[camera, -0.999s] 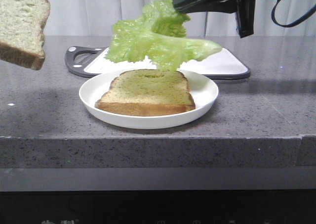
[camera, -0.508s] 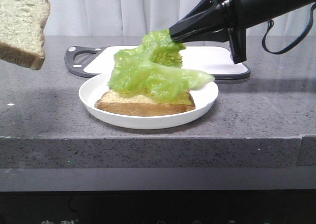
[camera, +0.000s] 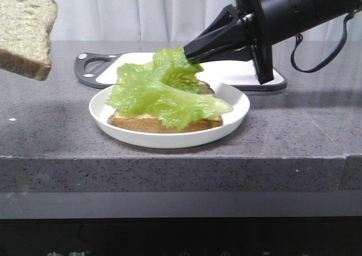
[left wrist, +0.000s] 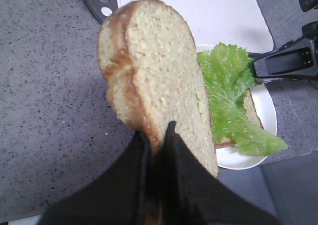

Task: Left arm grabs bread, right arm adds lettuce
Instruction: 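Lower the lettuce onto the bread slice on the plate, right gripper, then open the right gripper and withdraw it away from the plate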

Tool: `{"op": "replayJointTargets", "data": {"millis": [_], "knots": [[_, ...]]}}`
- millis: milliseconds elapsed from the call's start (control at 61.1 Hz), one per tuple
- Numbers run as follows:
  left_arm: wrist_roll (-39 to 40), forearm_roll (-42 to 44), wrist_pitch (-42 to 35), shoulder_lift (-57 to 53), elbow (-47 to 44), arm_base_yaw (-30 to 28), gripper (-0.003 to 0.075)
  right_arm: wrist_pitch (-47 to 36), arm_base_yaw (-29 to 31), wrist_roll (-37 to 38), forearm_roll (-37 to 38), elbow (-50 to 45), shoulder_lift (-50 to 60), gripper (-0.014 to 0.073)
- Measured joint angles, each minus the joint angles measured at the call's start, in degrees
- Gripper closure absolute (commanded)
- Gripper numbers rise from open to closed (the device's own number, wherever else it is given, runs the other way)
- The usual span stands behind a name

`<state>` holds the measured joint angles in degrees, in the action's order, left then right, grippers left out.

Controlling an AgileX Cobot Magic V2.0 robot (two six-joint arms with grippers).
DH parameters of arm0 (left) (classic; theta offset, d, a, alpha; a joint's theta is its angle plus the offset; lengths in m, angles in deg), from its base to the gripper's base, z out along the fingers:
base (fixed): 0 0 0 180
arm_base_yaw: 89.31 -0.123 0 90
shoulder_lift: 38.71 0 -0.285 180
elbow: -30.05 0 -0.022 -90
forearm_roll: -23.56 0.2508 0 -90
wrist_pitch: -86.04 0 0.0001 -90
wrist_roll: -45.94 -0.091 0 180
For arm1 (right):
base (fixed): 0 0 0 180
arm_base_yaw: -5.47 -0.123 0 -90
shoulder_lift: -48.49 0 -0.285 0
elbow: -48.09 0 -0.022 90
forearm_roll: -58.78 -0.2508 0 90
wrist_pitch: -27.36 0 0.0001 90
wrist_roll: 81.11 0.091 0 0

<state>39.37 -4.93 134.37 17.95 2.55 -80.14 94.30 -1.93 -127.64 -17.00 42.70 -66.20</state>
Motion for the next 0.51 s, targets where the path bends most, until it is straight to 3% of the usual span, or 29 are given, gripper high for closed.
{"op": "replayJointTargets", "data": {"millis": [360, 508], "knots": [[0.0, 0.0, 0.0, 0.0, 0.0, 0.0, 0.0739, -3.6, 0.0, 0.0, 1.1, 0.0, 0.0, 0.0685], [0.0, 0.0, 0.0, 0.0, 0.0, 0.0, 0.0739, -4.7, 0.0, 0.0, 1.2, 0.0, 0.0, 0.052]]}}
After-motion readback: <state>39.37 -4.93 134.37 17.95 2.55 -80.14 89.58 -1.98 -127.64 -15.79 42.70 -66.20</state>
